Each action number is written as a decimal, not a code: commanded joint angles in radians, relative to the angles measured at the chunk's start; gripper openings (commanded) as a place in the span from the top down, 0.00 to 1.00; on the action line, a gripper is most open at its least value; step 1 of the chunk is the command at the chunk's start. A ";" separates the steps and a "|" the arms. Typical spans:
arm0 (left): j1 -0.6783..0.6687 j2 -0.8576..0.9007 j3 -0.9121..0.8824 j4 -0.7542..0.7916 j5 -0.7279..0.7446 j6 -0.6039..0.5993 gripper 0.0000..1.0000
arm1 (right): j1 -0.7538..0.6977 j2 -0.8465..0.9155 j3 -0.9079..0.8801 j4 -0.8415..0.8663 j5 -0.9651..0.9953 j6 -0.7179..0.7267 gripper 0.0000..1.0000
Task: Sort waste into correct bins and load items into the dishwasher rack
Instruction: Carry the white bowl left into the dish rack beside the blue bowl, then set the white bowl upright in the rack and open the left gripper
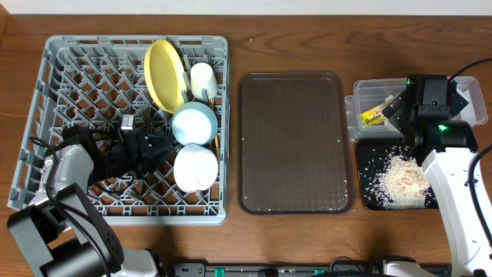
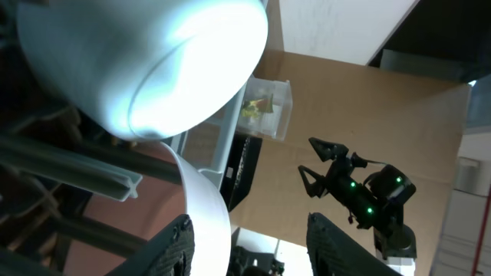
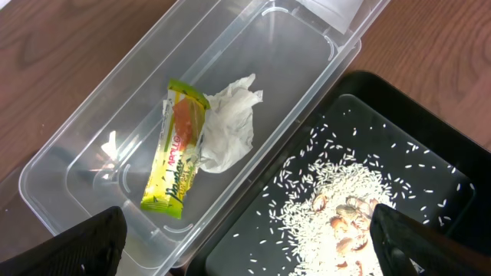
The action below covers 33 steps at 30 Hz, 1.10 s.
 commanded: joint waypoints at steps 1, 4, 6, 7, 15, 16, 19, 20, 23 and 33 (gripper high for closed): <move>0.006 -0.067 0.051 -0.003 -0.036 -0.032 0.48 | -0.006 0.000 0.000 -0.002 0.010 -0.007 0.01; 0.006 -0.148 0.069 -0.002 -0.151 -0.087 0.48 | -0.006 0.000 0.000 -0.002 0.010 -0.007 0.01; 0.006 -0.219 0.075 -0.001 -0.274 -0.127 0.48 | -0.006 0.000 0.000 -0.002 0.010 -0.007 0.01; 0.006 -0.268 0.075 -0.002 -0.358 -0.150 0.48 | -0.006 0.000 0.000 -0.002 0.010 -0.007 0.01; -0.054 -0.551 0.074 -0.019 -0.781 -0.258 0.45 | -0.006 0.000 0.000 -0.002 0.010 -0.007 0.01; -0.064 -0.577 0.074 -0.022 -0.798 -0.257 0.44 | -0.006 0.000 0.000 -0.002 0.010 -0.007 0.01; -0.080 -0.629 0.074 -0.022 -0.803 -0.257 0.20 | -0.006 0.000 0.000 -0.002 0.010 -0.007 0.02; -0.080 -0.639 0.074 -0.022 -0.804 -0.257 0.17 | -0.006 0.000 0.000 -0.002 0.010 -0.007 0.01; -0.080 -0.651 0.074 -0.021 -0.804 -0.257 0.15 | -0.006 0.000 0.000 -0.002 0.010 -0.007 0.01; -0.080 -0.640 0.074 -0.021 -0.804 -0.257 0.10 | -0.006 0.000 0.000 -0.002 0.010 -0.007 0.01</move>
